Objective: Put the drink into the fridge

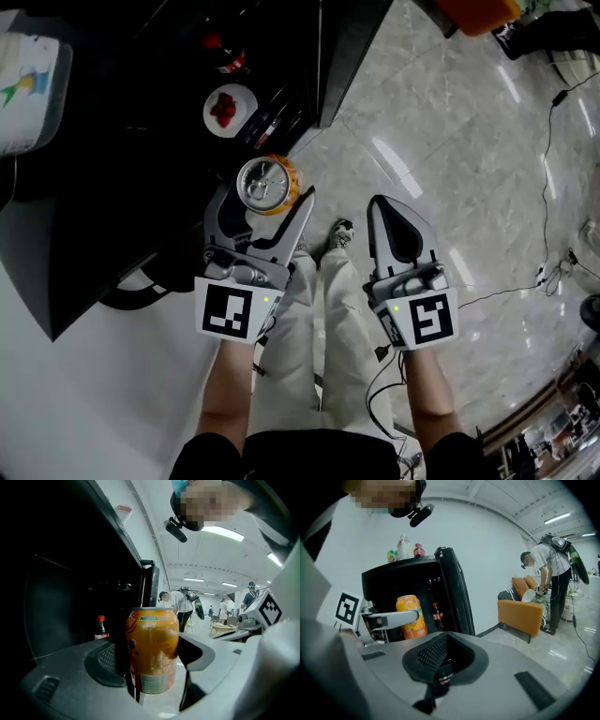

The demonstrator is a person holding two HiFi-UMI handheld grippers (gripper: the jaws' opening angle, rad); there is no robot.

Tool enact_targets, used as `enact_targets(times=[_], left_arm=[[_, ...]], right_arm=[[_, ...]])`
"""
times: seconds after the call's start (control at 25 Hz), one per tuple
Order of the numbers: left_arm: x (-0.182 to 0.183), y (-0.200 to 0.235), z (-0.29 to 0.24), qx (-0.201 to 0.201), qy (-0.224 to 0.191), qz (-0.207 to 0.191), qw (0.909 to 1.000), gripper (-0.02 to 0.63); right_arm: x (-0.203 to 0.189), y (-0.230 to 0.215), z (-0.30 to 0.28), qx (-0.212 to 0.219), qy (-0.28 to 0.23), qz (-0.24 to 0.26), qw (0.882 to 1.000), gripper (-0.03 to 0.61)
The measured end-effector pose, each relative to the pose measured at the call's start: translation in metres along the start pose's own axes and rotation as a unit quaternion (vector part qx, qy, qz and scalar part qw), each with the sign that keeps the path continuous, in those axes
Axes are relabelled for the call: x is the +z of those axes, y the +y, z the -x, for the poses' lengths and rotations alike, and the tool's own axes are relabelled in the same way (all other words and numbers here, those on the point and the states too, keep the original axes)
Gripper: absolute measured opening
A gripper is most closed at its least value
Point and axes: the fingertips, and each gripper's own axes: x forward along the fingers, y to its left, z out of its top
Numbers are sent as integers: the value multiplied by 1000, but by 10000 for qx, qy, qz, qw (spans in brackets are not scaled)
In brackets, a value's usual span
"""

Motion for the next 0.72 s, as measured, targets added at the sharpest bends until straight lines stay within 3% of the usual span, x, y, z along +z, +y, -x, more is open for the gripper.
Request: enact_targets(times=[0.4, 0.72], left_arm=[[-24, 25, -7, 81, -127, -161, 9998, 328], [-38, 72, -22, 711, -350, 72, 9968, 328]], right_arm=[[-45, 8, -18, 103, 203, 18, 9997, 14], [-61, 12, -32, 223, 325, 96, 9992, 14]])
